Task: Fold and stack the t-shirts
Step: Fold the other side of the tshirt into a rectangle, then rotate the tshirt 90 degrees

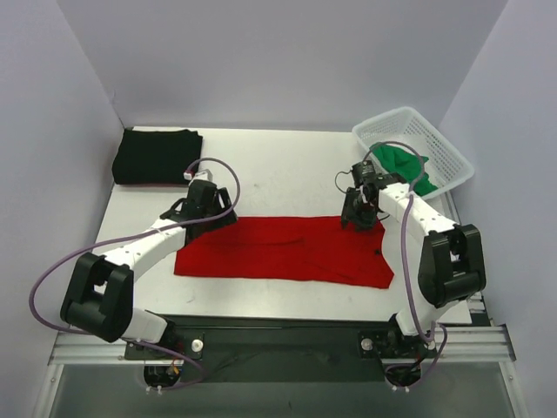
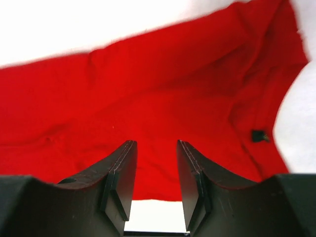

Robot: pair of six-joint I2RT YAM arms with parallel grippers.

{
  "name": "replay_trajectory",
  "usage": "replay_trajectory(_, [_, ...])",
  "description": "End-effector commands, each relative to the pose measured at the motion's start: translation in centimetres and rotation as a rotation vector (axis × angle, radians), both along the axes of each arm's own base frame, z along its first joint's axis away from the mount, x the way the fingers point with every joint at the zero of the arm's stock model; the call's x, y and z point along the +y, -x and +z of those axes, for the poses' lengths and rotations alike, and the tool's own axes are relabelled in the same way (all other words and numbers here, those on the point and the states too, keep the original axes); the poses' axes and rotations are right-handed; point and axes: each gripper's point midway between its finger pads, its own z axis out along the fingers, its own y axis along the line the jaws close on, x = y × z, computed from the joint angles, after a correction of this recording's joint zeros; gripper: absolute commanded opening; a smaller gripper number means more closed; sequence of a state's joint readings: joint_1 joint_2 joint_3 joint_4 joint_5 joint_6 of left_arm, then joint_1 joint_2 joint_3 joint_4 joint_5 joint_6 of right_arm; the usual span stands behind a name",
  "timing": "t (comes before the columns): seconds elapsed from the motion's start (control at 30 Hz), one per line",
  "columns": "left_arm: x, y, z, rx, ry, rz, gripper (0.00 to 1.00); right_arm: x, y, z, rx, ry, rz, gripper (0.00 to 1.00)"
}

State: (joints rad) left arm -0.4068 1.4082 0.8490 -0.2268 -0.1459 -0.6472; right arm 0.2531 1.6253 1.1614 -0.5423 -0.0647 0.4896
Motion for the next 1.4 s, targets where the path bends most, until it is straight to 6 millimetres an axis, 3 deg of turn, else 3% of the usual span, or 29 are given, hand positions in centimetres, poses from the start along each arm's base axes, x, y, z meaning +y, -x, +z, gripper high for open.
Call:
replay_trajectory(0.0, [-2.5,-0.2,-1.2,0.002,0.083,-0.087,0.78,0.8,2.9,-1.5,0.101,0.021,-0.006,0.38])
replay_trajectory(0.2, [-3.1,-0.4,-4.4,0.045,0.073,-0.128,0.78,2.7,3.5,-4.1,0.171,0.060,0.036,0.38])
replay_trajectory(0.4, [-0.6,1.7,-6.6,0.130,-0.030,-0.071,0.79,3.2,2.7,-6.6,0.239,0.088,0.020,0.38])
replay_trajectory(0.6, [1.1,3.8,-6.5,0.187,-0.101,-0.058,0.78,3.2,0.7,-8.2,0.257,0.129,0.020,0.38])
replay_trajectory(0.8, [0.8,6.2,-5.6,0.195,-0.040,-0.058,0.79,3.7,-3.5,-8.5,0.230,0.161,0.028,0.38])
replay_trajectory(0.83, [0.8,6.5,-5.4,0.195,-0.030,-0.058,0.78,3.7,-3.9,-8.3,0.234,0.165,0.027,0.38])
replay_trajectory(0.87, [0.6,6.7,-4.9,0.182,-0.018,-0.064,0.79,4.2,-5.6,-7.5,0.198,0.154,0.027,0.38])
replay_trajectory(0.93, [0.5,7.4,-4.6,0.186,-0.003,-0.073,0.78,4.3,-6.4,-7.7,0.206,0.157,0.034,0.38])
replay_trajectory(1.1, [0.5,6.9,-1.3,0.129,-0.015,-0.111,0.78,6.5,-10.4,-5.5,0.130,0.082,0.077,0.38])
replay_trajectory(1.23, [0.4,5.5,0.5,0.076,-0.036,-0.136,0.80,7.4,-11.8,-2.9,0.066,0.042,0.116,0.38])
replay_trajectory(1.33, [0.6,3.9,0.6,0.060,-0.055,-0.134,0.80,7.3,-11.6,-1.0,0.030,0.029,0.123,0.38])
replay_trajectory(1.37, [0.8,3.6,-0.2,0.081,-0.065,-0.130,0.80,7.3,-11.3,-0.5,0.024,0.027,0.125,0.38])
